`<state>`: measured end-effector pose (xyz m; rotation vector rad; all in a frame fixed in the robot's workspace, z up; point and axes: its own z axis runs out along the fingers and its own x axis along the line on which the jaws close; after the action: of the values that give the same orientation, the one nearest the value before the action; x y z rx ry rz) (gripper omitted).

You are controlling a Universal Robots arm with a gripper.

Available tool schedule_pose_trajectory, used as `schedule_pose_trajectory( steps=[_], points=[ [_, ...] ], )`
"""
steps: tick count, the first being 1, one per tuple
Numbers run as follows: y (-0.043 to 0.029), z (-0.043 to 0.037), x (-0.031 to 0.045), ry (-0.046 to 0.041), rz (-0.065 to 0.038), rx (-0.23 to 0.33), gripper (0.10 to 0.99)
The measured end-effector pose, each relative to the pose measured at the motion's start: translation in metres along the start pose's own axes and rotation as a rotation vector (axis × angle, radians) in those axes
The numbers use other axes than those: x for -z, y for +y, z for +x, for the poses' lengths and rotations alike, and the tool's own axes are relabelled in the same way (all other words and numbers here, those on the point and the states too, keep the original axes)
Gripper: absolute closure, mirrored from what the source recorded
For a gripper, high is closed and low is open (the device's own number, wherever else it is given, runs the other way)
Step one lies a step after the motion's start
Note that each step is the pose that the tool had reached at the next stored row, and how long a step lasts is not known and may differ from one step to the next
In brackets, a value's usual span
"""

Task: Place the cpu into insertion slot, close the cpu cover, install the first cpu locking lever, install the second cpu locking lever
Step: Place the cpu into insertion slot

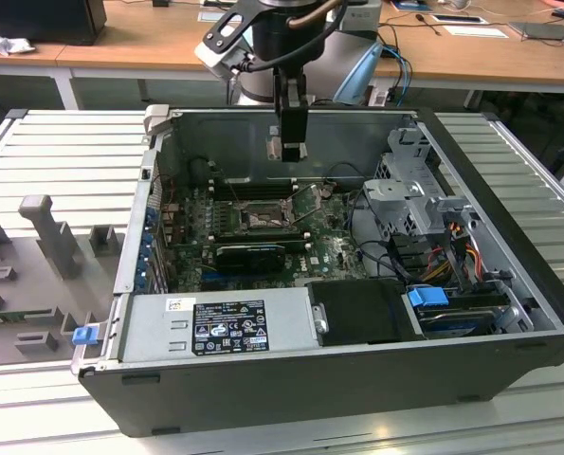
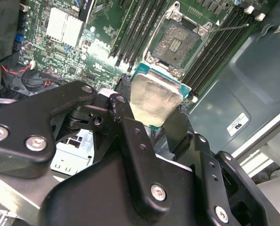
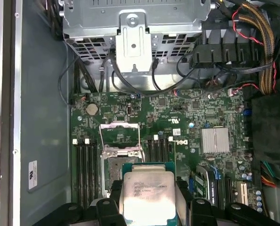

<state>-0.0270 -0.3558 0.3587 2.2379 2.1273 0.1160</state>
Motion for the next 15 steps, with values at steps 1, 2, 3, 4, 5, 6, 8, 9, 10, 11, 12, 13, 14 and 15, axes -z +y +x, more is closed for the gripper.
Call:
schedule_pose_trajectory(
  steps=[1, 2, 3, 4, 5, 6, 8, 9, 10, 11, 12, 13, 14, 15],
  points=[
    [-0.0001, 0.0, -0.0016, -0.0001, 0.0, 0.0, 0.557],
    [-0.0002, 0.0, -0.0025, -0.0003, 0.0, 0.0, 0.557],
    [-0.0003, -0.0001, -0.0037, -0.0007, 0.0, 0.0, 0.557],
    [-0.0005, -0.0001, -0.006, -0.0007, 0.0, 0.0, 0.557],
    [-0.0006, -0.0001, -0.0074, -0.0008, 0.0, 0.0, 0.557],
    [-0.0008, -0.0002, -0.0095, -0.0008, 0.0, 0.0, 0.557],
    [-0.0011, -0.0002, -0.0128, -0.0008, 0.0, 0.0, 0.557],
    [-0.0012, -0.0003, -0.0139, -0.0009, 0.0, 0.0, 0.557],
    [-0.0014, -0.0003, -0.0158, -0.0008, 0.0, 0.0, 0.557],
    [-0.0015, -0.0003, -0.0171, -0.0007, 0.0, 0.0, 0.557],
    [-0.0016, -0.0003, -0.0181, -0.0007, 0.0, 0.0, 0.557],
    [-0.0017, -0.0004, -0.0191, -0.0007, 0.0, 0.0, 0.557],
    [-0.0018, -0.0004, -0.0199, -0.0008, 0.0, 0.0, 0.557],
    [-0.002, -0.0004, -0.0212, -0.0008, 0.0, 0.0, 0.557]
  ],
)
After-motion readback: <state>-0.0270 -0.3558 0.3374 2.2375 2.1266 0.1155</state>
